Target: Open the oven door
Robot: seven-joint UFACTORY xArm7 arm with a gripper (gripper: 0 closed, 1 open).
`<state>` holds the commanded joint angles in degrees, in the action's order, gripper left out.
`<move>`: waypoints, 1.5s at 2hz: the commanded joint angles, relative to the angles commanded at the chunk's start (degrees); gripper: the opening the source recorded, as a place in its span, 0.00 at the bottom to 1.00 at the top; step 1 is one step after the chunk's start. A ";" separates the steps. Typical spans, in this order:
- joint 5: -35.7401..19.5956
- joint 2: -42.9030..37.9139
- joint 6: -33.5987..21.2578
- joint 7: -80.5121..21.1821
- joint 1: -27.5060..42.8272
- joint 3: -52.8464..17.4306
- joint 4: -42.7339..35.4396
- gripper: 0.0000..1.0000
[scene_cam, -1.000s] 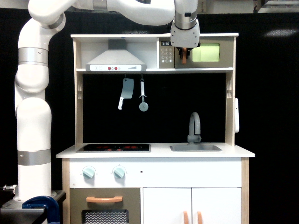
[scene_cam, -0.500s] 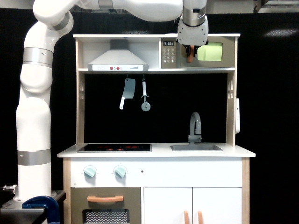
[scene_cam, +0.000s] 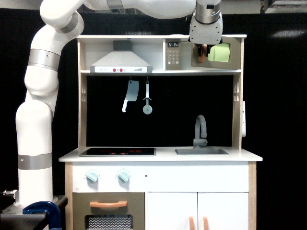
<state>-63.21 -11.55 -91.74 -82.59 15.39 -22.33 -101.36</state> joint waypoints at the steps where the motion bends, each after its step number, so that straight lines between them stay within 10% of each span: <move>1: -1.23 -4.41 -2.66 -1.43 -4.79 1.41 -4.40 0.00; 2: -1.19 -5.03 -2.87 -1.79 -6.02 2.27 -4.88 1.00; 3: -0.83 -5.22 -3.00 -1.93 -7.68 3.79 -5.15 1.00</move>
<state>-64.05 -16.78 -94.74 -84.51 7.71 -18.55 -106.51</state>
